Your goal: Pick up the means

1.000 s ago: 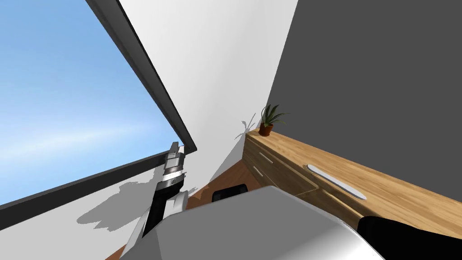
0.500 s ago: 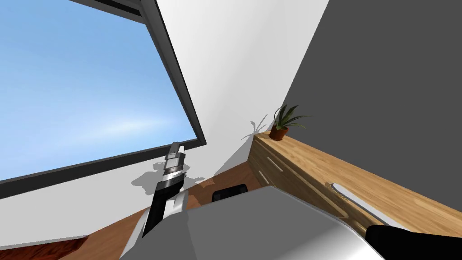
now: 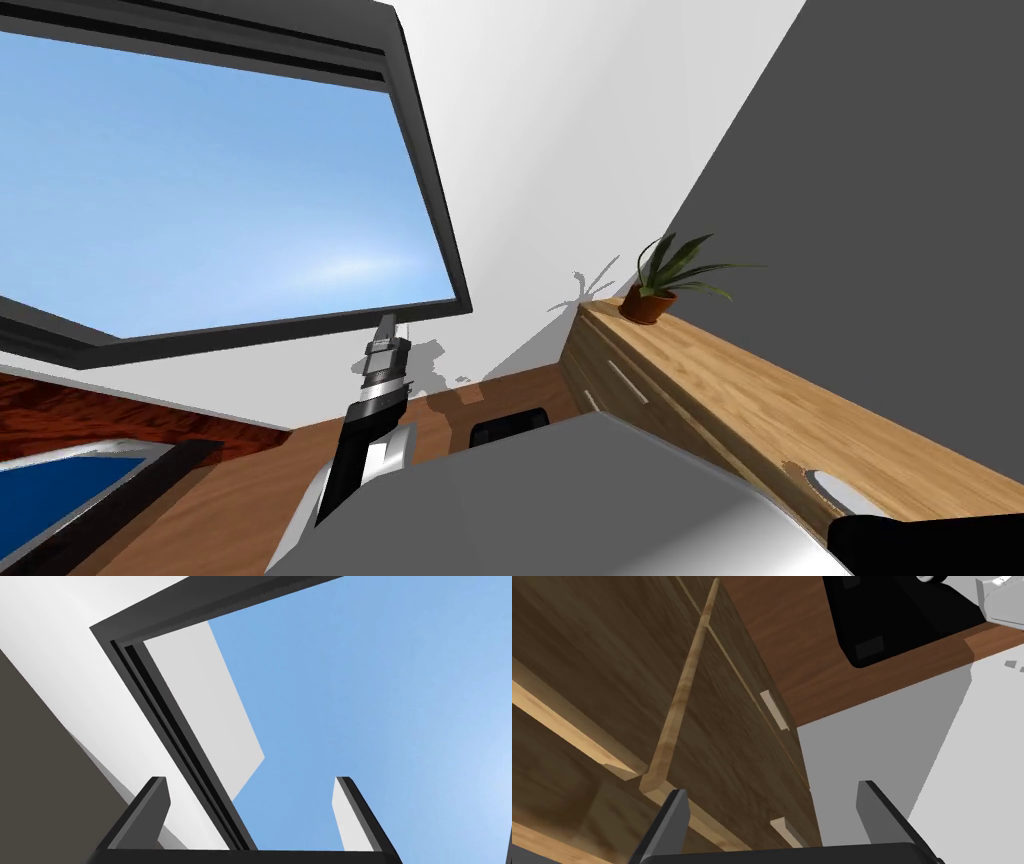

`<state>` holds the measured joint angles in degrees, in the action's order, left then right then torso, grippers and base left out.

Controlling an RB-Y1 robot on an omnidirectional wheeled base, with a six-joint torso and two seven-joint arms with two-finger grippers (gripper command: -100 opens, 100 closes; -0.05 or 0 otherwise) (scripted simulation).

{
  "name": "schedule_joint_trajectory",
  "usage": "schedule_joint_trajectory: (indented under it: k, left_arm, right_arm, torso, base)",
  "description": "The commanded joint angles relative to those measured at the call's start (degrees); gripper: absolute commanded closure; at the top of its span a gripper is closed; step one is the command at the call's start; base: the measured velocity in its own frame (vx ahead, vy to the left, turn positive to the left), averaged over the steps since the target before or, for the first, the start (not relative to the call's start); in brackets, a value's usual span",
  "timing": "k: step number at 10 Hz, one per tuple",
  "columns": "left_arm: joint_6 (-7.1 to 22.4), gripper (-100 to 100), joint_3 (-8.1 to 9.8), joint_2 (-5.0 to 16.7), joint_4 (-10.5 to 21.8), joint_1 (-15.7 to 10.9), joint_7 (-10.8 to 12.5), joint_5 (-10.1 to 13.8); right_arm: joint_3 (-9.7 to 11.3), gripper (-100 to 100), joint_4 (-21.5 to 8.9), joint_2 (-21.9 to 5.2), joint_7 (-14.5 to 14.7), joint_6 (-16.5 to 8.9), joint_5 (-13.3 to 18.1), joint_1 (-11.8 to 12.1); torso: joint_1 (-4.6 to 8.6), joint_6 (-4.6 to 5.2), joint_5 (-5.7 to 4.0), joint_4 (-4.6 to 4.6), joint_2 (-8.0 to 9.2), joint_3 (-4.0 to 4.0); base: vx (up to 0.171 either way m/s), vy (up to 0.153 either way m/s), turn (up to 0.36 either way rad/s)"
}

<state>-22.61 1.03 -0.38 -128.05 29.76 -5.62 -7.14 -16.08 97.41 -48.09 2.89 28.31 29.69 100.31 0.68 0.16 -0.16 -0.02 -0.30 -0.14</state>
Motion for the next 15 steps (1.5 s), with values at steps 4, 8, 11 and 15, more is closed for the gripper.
schedule_joint_trajectory:
  k: [4,8,11,15]
  left_arm:
    - [0.00,0,0.00,0.01,0.00,-0.01,0.00,0.00]
    - [0.00,0,0.02,0.01,0.00,0.00,0.00,0.00]
    - [0.00,0,0.02,0.01,0.00,0.02,0.00,0.00]
    - [0.00,0,0.01,0.00,0.00,0.02,0.00,0.00]
  right_arm:
    - [-0.38,-100,-3.94,-3.49,-3.27,0.84,4.97,7.20]
    - [1.69,-100,-4.94,-5.49,-5.75,1.82,8.99,8.66]
    - [2.08,0,-4.87,-5.69,-5.96,2.05,9.23,8.17]
    - [1.13,-100,-12.55,-4.30,-4.23,7.82,10.96,2.20]
  torso:
    - [0.36,-0.05,-0.08,-0.01,-0.02,-0.01]
    - [0.51,-0.01,-0.14,0.02,0.01,0.01]
    - [0.26,0.05,-0.10,-0.01,-0.17,-0.08]
    - [-0.32,0.07,0.07,-0.07,-0.35,-0.20]
  base:
    - [-0.043,-0.128,0.412]
    - [-0.070,-0.175,0.350]
    - [-0.033,-0.095,0.111]
    - [0.000,0.045,0.060]
